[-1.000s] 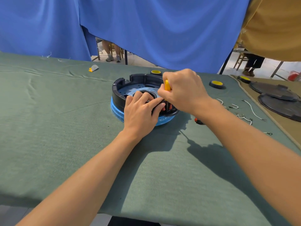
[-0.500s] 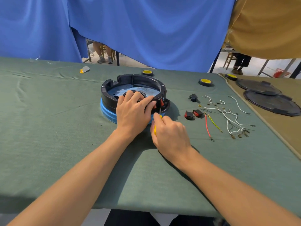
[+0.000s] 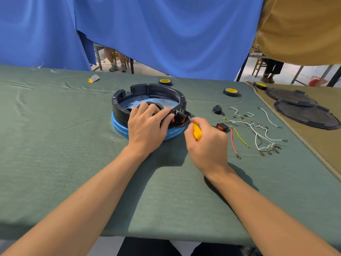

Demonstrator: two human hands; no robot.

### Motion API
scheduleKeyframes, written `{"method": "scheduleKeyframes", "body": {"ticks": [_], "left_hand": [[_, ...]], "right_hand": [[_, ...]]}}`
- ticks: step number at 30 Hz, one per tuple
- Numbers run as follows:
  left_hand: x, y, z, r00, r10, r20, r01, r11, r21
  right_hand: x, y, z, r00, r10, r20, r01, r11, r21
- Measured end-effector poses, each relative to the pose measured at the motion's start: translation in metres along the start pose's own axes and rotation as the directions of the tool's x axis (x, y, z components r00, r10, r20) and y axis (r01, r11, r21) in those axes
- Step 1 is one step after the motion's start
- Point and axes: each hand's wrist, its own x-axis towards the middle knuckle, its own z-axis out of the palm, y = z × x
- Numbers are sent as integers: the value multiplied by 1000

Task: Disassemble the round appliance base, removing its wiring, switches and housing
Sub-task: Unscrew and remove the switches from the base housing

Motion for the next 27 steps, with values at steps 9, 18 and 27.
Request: {"method": "scheduleKeyframes", "body": {"ticks": [9, 18, 27], "left_hand": [[0, -8, 4, 998, 58, -27, -58, 998, 20], [2, -10, 5, 997, 72, -17, -71, 997, 44], [4, 0, 10, 997, 58, -54, -52, 994, 97]], "right_hand": [[-2, 0, -6, 996, -85, -34, 90, 975, 205], [-2, 3, 2, 986, -160, -53, 161, 987, 18], [-6, -2, 5, 943, -330, 31, 329, 917, -225]]}}
